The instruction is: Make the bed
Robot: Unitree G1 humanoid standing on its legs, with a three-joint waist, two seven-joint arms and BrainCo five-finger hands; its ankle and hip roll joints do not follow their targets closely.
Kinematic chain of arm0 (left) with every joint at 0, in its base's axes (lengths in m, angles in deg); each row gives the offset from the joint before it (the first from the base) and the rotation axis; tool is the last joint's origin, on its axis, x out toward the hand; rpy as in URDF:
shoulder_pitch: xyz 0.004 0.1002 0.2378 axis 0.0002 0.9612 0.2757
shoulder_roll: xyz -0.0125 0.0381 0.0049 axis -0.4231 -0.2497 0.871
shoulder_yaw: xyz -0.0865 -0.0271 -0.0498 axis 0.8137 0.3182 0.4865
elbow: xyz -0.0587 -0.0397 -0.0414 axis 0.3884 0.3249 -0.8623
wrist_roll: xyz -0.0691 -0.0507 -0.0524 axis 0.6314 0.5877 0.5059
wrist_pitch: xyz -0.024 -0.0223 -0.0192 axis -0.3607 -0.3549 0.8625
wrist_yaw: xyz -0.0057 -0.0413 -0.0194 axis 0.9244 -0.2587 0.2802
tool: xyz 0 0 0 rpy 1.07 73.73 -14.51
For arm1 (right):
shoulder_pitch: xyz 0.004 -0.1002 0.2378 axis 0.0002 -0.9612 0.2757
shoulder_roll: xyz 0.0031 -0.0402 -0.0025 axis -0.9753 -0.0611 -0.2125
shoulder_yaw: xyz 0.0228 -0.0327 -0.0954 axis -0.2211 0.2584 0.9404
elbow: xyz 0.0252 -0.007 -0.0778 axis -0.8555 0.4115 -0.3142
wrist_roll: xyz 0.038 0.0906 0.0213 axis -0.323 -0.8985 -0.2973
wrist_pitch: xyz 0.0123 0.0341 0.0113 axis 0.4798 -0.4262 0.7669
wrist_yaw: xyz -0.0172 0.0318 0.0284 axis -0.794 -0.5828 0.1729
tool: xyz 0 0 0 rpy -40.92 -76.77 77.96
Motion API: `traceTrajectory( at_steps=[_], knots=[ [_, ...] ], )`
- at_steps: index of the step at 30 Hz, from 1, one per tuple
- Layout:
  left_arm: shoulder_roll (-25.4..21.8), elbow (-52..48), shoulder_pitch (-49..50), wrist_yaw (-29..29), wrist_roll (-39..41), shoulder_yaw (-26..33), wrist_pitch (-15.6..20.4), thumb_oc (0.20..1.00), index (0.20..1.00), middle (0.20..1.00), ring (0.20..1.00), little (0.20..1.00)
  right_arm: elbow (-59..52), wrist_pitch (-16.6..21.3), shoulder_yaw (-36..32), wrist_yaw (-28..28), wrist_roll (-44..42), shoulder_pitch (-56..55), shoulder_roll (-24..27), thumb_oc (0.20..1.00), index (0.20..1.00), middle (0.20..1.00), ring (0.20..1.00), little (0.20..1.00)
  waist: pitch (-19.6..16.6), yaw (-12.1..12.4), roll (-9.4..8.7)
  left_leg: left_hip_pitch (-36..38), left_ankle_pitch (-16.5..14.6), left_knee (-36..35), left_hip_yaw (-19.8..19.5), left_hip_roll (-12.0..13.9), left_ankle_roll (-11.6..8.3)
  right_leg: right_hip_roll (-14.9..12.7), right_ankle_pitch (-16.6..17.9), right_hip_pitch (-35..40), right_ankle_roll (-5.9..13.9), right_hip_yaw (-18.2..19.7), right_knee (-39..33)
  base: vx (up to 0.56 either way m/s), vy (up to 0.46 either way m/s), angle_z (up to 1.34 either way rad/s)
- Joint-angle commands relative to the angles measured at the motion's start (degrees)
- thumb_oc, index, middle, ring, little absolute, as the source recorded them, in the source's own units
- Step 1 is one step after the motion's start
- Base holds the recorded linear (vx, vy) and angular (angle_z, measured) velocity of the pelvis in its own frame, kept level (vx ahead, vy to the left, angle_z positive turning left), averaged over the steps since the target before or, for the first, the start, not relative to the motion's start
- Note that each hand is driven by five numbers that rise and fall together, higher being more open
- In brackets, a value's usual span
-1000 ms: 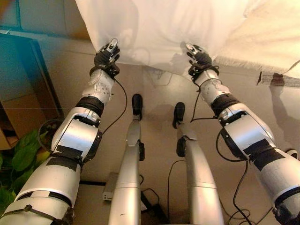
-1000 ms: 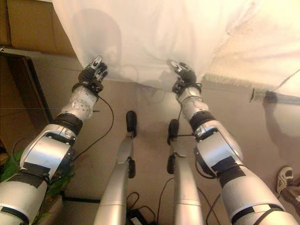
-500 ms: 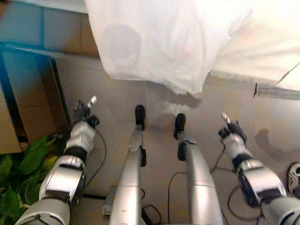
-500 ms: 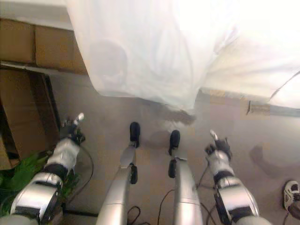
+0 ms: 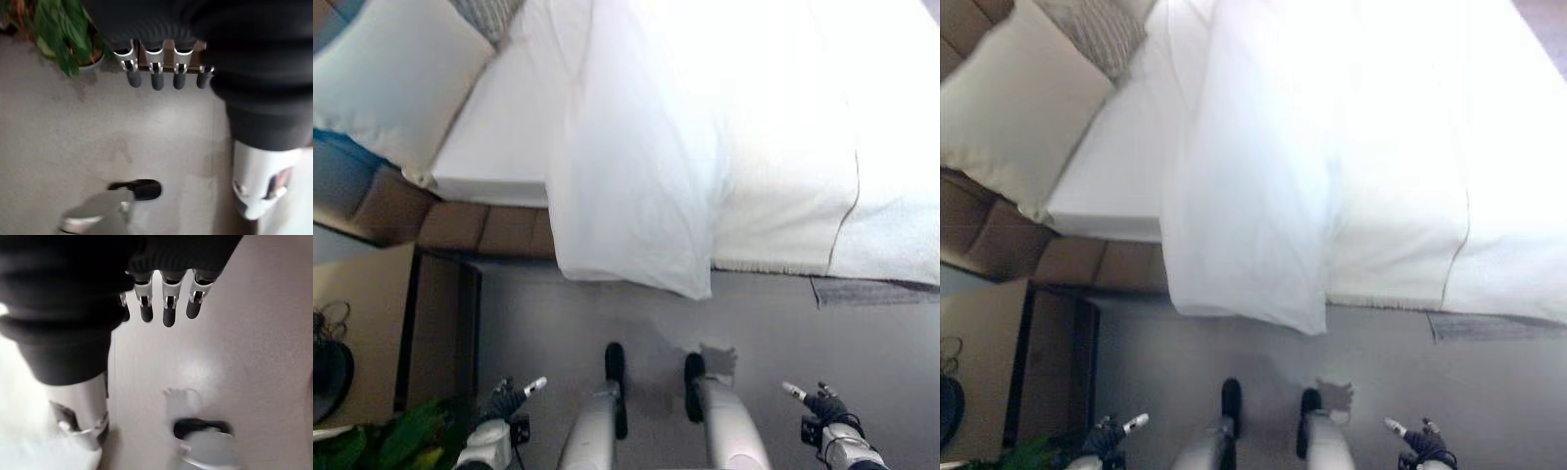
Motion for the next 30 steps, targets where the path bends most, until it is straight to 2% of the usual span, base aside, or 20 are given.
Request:
traceTrajectory(
  at_steps=[1, 2, 8, 11, 13, 21, 30],
  knots=[
    [-1.7, -0.1, 0.9, 0.1, -8.2, 0.3, -0.1, 1.0, 1.0, 1.0, 1.0, 1.0, 0.3, -1.9, 3.7, 2.0, 13.4, 0.1, 1.7, 1.0, 1.0, 1.0, 1.0, 1.0, -4.4, -0.1, -2.93, 7.4, -0.8, -1.4, 2.2, -4.5, 2.69, 3.1, 7.5, 11.6, 5.51, -0.7, -16.7, 0.09, -0.037, -0.04],
    [-1.7, -0.2, 0.9, 0.1, -8.2, 0.3, -0.1, 1.0, 1.0, 1.0, 1.0, 1.0, 0.3, -1.9, 3.7, 2.0, 13.4, 0.1, 1.7, 1.0, 1.0, 1.0, 1.0, 1.0, -4.3, -0.1, -2.93, 7.6, -0.8, -1.4, 2.1, -4.5, 2.69, 3.1, 7.5, 11.8, 5.51, -0.8, -16.8, 0.1, -0.031, 0.01],
    [0.9, 1.3, 3.4, 0.1, -13.6, -1.4, -0.9, 1.0, 1.0, 1.0, 1.0, 1.0, 1.9, -3.4, 5.0, 3.3, 17.5, -2.3, -1.9, 1.0, 1.0, 1.0, 1.0, 1.0, -11.2, 1.0, -4.85, 15.4, -1.6, -6.9, 3.4, -4.7, 3.3, 4.0, 10.1, 19.5, 6.73, -1.0, -24.7, 0.1, 0.003, 0.08],
    [1.7, 2.0, 3.5, -0.9, -19.4, -5.7, -1.3, 1.0, 1.0, 1.0, 1.0, 1.0, 3.2, -4.0, 5.0, 4.2, 17.3, -2.5, -3.1, 1.0, 1.0, 1.0, 1.0, 1.0, -12.7, 0.9, -4.82, 17.6, -1.3, -8.9, 4.3, -4.7, 3.52, 4.2, 9.9, 21.1, 6.94, -1.0, -24.4, 0.04, 0.049, -0.04],
    [2.0, 3.0, 3.8, -1.8, -20.8, -6.5, -1.7, 1.0, 1.0, 1.0, 1.0, 1.0, 4.0, -4.2, 5.9, 5.1, 18.2, -2.7, -3.9, 1.0, 1.0, 1.0, 1.0, 1.0, -13.5, 0.8, -4.92, 18.5, -1.6, -9.1, 4.4, -4.6, 3.61, 4.2, 9.6, 21.9, 6.79, -1.1, -24.0, 0.03, 0.042, -0.1],
    [3.8, 9.3, 5.2, -4.2, -22.2, -5.1, -4.1, 1.0, 1.0, 1.0, 1.0, 1.0, 5.0, -5.3, 8.0, 7.4, 20.4, -2.9, -6.2, 1.0, 1.0, 1.0, 1.0, 1.0, -15.5, 1.4, -5.4, 20.8, -2.7, -9.1, 4.9, -4.6, 4.13, 4.1, 9.2, 24.5, 6.8, -1.1, -24.9, 0.01, 0.009, -0.01],
    [3.5, 8.4, 4.8, -4.9, -20.8, -4.7, -4.2, 1.0, 1.0, 1.0, 1.0, 1.0, 5.8, -5.7, 9.4, 8.3, 22.4, -3.0, -6.2, 1.0, 1.0, 1.0, 1.0, 1.0, -15.9, 1.2, -5.34, 21.2, -3.1, -9.1, 5.1, -4.6, 4.15, 4.0, 9.6, 25.2, 6.85, -0.8, -26.0, 0.0, 0.001, -0.01]
  ],
)
